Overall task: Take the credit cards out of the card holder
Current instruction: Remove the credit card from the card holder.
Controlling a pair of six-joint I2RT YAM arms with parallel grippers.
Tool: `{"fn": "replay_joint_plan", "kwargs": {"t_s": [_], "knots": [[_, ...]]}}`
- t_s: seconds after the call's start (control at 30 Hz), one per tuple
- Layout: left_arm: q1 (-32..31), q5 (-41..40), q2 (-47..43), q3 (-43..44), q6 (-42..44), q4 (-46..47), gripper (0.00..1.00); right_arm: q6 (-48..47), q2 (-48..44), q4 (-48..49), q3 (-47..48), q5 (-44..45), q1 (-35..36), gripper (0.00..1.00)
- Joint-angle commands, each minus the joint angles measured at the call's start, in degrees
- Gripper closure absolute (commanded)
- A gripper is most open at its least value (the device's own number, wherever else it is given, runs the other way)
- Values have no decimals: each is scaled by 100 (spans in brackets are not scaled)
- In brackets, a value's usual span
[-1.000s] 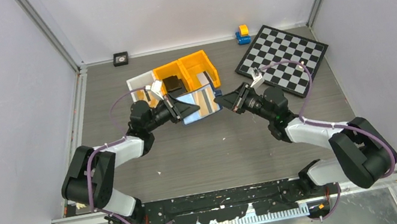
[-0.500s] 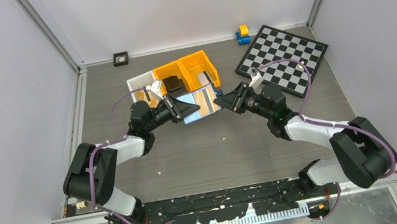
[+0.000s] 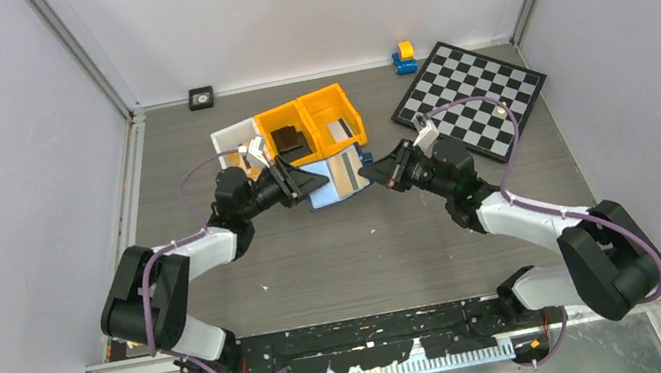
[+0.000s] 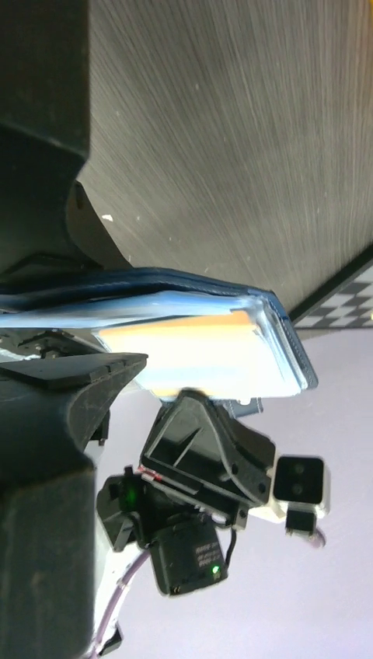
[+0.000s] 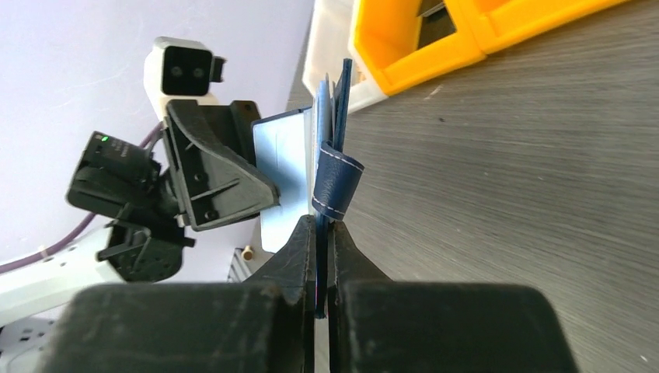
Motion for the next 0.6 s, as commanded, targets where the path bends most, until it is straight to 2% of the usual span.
{"fn": "replay_joint_plan", "kwargs": {"t_s": [0.0,0.07,0.17,0.27,0.37,0.57], "knots": [[71,-365,-444,192,586,-1135,68,-587,-503,-833,416,545,74,100],[71,-350,-416,206,600,-1147,71,-732,-605,-1115,472,754,127,100],[62,-303,-293,217,568,-1089,89,-867,-705,-1356,534,937,198,100],[17,-291,-164,264,588,-1087,100,-1011,-724,-1547,646,1057,323,100],[-95,-289,-40,343,638,-1097,100,-1458,-770,-2015,892,1478,760,100],[-299,-389,114,481,783,-1253,100,-2436,-712,-3045,1512,3195,1955,100]]}}
